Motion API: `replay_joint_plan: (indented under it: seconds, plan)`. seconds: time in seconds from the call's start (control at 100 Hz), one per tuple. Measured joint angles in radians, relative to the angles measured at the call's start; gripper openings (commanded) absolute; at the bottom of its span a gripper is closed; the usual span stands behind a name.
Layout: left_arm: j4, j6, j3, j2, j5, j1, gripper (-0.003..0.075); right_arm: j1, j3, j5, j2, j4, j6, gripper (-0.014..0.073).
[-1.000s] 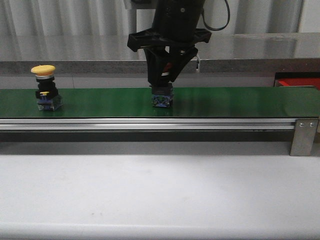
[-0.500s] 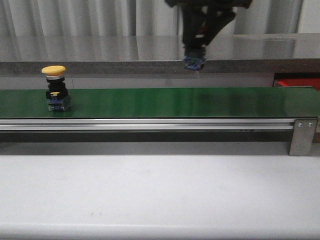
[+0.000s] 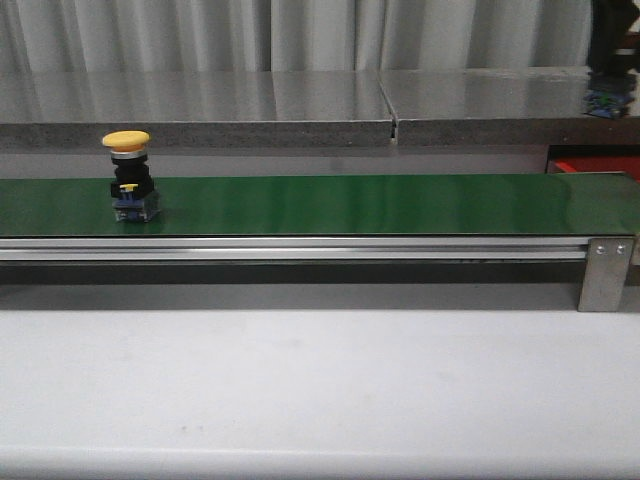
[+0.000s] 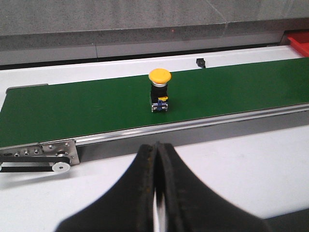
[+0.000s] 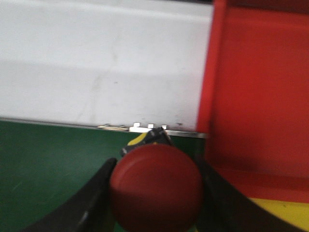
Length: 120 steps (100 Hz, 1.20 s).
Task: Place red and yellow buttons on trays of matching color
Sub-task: 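Carry the red button to the red tray and open the right gripper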
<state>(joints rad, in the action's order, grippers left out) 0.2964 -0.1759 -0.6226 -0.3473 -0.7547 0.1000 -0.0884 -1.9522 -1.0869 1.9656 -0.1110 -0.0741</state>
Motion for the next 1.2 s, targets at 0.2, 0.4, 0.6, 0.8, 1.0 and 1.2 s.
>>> replay_joint_plan:
  seconds: [0.2,0.4,0.6,0.8,1.0,1.2]
  plan:
    - [0.0,0.0,0.0,0.0,0.0,0.0,-0.002,-0.111,0.002,0.029,0.022,0.015,0.033,0.0144]
    - [0.0,0.0,0.0,0.0,0.0,0.0,-0.002,-0.129,0.002,0.106,0.103,0.025,0.09,0.0144]
    - [0.0,0.0,0.0,0.0,0.0,0.0,-0.002,-0.144,0.002,0.162,0.18,0.024,0.121,0.0144]
    - [0.0,0.0,0.0,0.0,0.0,0.0,-0.002,-0.146,-0.002,0.225,0.237,0.006,0.127,0.0146]
    - [0.0,0.0,0.0,0.0,0.0,0.0,-0.002,-0.146,-0.003,0.254,0.276,-0.017,0.127,0.0325]
    - [0.0,0.0,0.0,0.0,0.0,0.0,-0.002,-0.146,-0.006,0.282,0.278,-0.027,0.091,0.0603]
